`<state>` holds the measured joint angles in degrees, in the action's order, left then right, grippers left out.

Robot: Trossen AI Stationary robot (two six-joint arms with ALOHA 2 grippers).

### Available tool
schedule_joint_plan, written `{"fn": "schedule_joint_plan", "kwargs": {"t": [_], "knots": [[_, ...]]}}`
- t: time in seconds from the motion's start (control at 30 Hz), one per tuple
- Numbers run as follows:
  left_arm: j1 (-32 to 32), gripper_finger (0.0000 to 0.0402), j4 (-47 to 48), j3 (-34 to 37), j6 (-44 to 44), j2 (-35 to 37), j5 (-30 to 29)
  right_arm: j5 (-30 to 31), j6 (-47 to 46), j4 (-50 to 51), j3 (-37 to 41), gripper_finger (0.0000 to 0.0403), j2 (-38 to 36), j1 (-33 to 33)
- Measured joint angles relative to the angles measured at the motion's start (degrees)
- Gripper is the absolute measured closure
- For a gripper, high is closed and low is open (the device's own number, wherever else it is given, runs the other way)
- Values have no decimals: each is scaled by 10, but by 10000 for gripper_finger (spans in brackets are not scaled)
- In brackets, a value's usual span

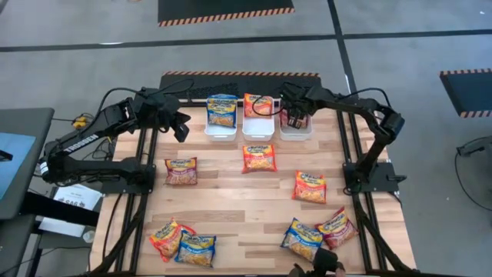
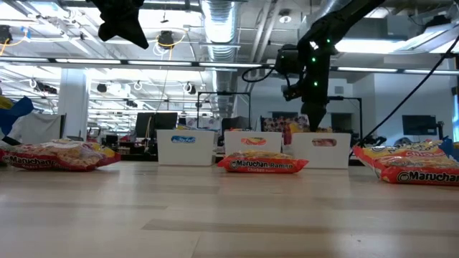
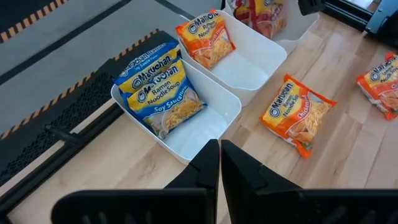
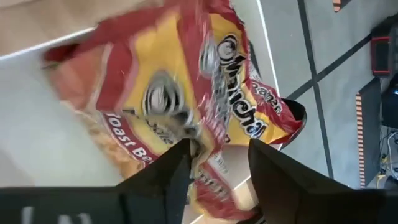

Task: Sort Maruchan noodles
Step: Put the red noodle pack into the right white bin, then put the orange noodle pack into the center white bin

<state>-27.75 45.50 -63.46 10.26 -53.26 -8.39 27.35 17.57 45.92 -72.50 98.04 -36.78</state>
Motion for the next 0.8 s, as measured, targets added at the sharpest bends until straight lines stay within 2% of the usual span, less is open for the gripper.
{"fn": "schedule_joint_plan", "kwargs": {"t": [0.2, 0.43, 0.6, 0.8], "knots": [[0, 400, 0, 0, 0, 0, 0, 1, -10, 39, -37, 192, 0, 18], [0, 400, 0, 0, -6, 0, -1, 2, -12, 88, -96, 196, 0, 18], [0, 398, 1, 0, -6, -1, -25, -1, -40, 131, -169, 201, 0, 20], [0, 365, 29, -1, 0, -4, -24, -3, -64, 171, -248, 202, 0, 19]]}}
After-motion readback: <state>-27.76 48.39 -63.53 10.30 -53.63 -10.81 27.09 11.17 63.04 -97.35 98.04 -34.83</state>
